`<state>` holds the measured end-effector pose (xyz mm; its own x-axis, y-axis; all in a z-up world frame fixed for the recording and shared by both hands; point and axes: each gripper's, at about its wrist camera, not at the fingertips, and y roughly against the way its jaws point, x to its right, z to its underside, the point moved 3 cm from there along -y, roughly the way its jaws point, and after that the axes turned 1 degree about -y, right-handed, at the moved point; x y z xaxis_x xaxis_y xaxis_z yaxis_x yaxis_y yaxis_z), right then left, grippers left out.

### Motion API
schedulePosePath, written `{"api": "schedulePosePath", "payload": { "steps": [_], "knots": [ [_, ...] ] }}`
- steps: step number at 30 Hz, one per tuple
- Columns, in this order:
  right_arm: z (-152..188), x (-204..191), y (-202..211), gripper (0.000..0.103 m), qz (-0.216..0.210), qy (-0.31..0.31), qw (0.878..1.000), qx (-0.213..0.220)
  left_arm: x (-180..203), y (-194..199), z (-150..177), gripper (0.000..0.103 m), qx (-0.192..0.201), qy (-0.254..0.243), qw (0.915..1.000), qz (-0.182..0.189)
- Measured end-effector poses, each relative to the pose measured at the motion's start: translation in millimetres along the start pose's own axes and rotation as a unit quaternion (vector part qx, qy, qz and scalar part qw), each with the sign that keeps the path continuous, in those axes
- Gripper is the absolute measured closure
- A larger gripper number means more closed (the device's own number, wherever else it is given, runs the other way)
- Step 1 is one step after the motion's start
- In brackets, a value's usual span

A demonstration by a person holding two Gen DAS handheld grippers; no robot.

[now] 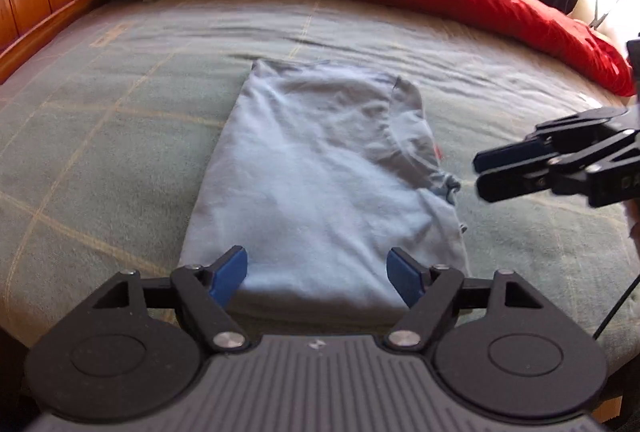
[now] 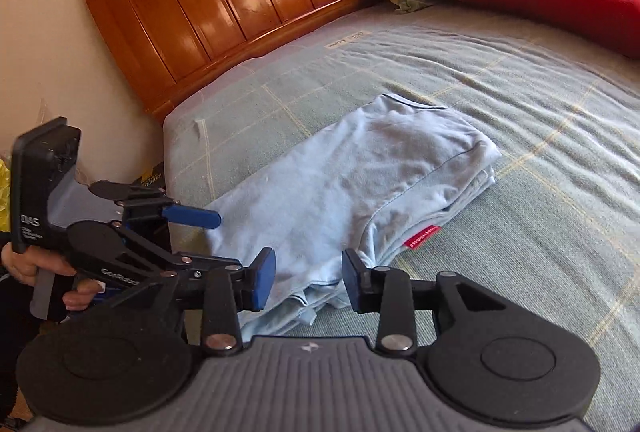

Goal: Fold clothes

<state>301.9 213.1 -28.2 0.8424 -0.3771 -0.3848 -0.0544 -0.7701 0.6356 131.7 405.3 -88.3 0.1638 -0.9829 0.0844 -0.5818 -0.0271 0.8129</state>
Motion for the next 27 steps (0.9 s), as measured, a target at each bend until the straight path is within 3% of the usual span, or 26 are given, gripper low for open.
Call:
{"api": "schedulePosePath", "payload": {
  "steps": [5,6,7,9,12,15,21,27],
  "knots": [
    [21.9,21.0,32.2,0.059,0.05,-0.012,0.999,-0.008,14.1,17.7,-7.1,0.026,0.032,-0.003,0.9995,0.002],
    [27.2,26.2,39.4,0.054,0.061,-0.015,0.998,-0.006,20.8,20.2,-8.5,0.026,0.039,-0.01,0.9991,0.012],
    [33.9,31.7,46.3,0.047,0.073,-0.021,0.997,-0.005,28.5,18.6,-8.5,0.025,0.039,-0.021,0.9989,0.016],
    [44.9,42.2,56.0,0.046,0.083,-0.041,0.996,-0.007,43.8,11.0,-6.4,0.025,0.027,-0.047,0.9985,0.012],
    [60.1,56.2,66.7,0.046,0.087,-0.069,0.994,-0.009,60.9,-6.6,5.8,0.025,-0.002,-0.075,0.997,-0.021],
    [71.2,65.7,75.6,0.045,0.097,-0.082,0.992,-0.013,64.9,-3.5,13.3,0.025,-0.003,-0.088,0.9956,-0.033],
    [75.1,69.2,84.1,0.039,0.099,-0.086,0.991,-0.003,80.6,17.4,-2.1,0.024,0.021,-0.096,0.9949,-0.023],
    [79.1,58.6,80.3,0.038,0.096,-0.084,0.992,-0.009,101.1,-2.7,1.7,0.024,0.0,-0.114,0.9927,-0.039]
  ]
}}
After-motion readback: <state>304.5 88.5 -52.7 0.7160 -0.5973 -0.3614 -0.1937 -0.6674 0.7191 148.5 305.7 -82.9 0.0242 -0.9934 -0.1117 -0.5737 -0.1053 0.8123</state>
